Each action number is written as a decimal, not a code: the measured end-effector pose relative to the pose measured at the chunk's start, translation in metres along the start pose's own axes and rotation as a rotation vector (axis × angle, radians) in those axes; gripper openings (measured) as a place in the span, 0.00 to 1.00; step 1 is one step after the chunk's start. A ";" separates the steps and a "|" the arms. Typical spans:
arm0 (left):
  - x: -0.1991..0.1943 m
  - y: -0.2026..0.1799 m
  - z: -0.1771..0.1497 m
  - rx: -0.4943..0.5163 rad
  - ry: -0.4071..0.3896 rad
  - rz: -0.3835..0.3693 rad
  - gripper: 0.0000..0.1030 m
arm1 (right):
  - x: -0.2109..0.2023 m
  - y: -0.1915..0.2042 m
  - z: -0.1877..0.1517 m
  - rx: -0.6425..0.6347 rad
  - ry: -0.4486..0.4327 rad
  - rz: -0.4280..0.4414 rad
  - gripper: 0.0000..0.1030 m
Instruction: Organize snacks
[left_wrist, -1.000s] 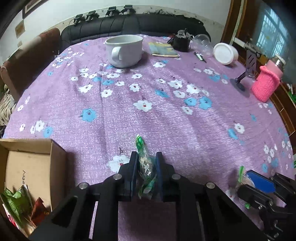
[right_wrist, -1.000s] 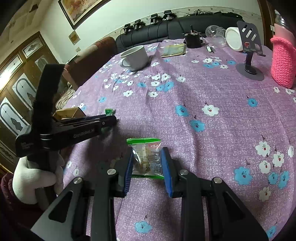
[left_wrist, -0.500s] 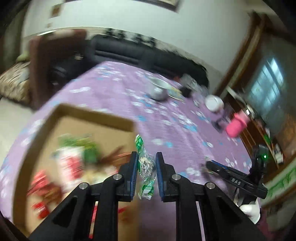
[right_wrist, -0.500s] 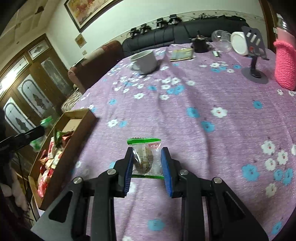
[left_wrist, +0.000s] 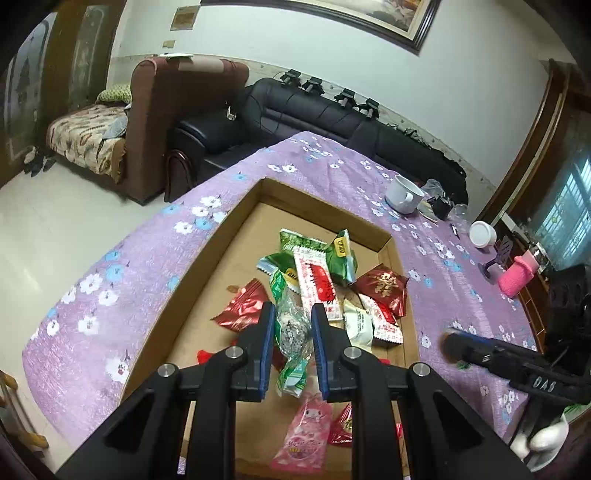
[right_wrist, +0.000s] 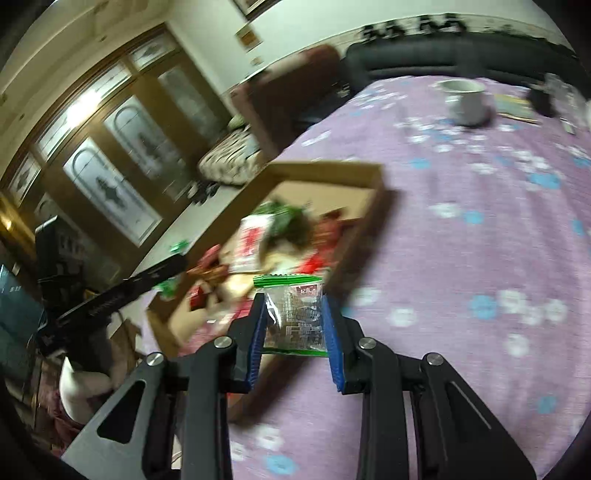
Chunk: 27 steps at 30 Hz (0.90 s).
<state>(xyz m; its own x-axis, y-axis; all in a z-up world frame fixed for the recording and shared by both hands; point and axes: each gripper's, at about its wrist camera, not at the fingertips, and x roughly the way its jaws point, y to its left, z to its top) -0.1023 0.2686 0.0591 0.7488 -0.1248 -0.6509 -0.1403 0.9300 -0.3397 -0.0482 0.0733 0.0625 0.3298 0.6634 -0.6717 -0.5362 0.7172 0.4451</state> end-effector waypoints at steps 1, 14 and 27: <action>-0.001 0.004 -0.001 -0.010 0.000 -0.009 0.20 | 0.008 0.007 0.000 -0.010 0.014 0.003 0.31; -0.033 -0.007 0.000 0.016 -0.109 -0.041 0.51 | -0.004 0.035 -0.004 -0.036 -0.091 -0.066 0.47; -0.085 -0.099 -0.019 0.243 -0.408 0.325 0.82 | -0.065 0.011 -0.060 0.030 -0.238 -0.255 0.59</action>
<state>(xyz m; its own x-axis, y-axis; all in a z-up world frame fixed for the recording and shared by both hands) -0.1647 0.1805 0.1352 0.8881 0.2793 -0.3650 -0.2881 0.9571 0.0315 -0.1222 0.0252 0.0757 0.6240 0.4909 -0.6080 -0.3916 0.8697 0.3004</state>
